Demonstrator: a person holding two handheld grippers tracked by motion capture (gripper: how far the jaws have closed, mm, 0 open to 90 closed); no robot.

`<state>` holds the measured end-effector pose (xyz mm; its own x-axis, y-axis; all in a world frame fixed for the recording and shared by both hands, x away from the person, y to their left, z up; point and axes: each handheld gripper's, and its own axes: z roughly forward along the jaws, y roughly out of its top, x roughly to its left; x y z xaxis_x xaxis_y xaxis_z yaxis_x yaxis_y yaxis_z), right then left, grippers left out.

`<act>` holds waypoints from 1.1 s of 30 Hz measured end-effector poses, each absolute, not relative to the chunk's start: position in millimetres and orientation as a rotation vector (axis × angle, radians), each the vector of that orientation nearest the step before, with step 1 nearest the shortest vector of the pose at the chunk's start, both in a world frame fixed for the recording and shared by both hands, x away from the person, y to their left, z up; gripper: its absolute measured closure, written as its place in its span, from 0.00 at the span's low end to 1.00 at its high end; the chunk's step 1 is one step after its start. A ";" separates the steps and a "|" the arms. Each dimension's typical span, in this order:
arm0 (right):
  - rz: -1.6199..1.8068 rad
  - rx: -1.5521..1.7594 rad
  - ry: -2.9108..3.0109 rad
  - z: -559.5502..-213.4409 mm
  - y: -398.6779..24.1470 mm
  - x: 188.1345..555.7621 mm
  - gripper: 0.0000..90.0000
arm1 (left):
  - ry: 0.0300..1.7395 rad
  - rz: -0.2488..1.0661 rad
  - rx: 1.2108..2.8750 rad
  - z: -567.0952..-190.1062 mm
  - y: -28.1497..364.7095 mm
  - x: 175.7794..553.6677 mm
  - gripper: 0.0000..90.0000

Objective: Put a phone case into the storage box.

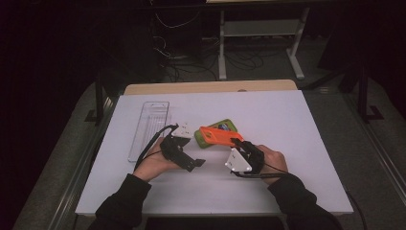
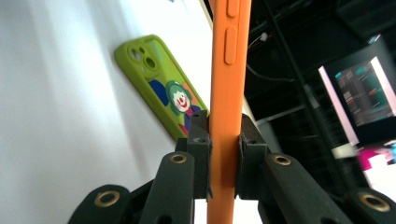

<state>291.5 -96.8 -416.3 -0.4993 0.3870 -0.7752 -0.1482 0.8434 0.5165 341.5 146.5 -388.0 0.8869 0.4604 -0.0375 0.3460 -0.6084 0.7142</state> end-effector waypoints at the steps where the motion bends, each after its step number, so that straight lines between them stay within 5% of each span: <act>1: 0.699 0.248 2.014 -415.1 -97.2 290.7 0.86 | 0.567 0.196 2.283 -387.8 146.7 341.9 0.00; 33: 1.419 0.993 2.259 -404.7 -135.1 323.6 0.86 | 0.601 0.197 2.307 -389.0 146.3 341.2 0.00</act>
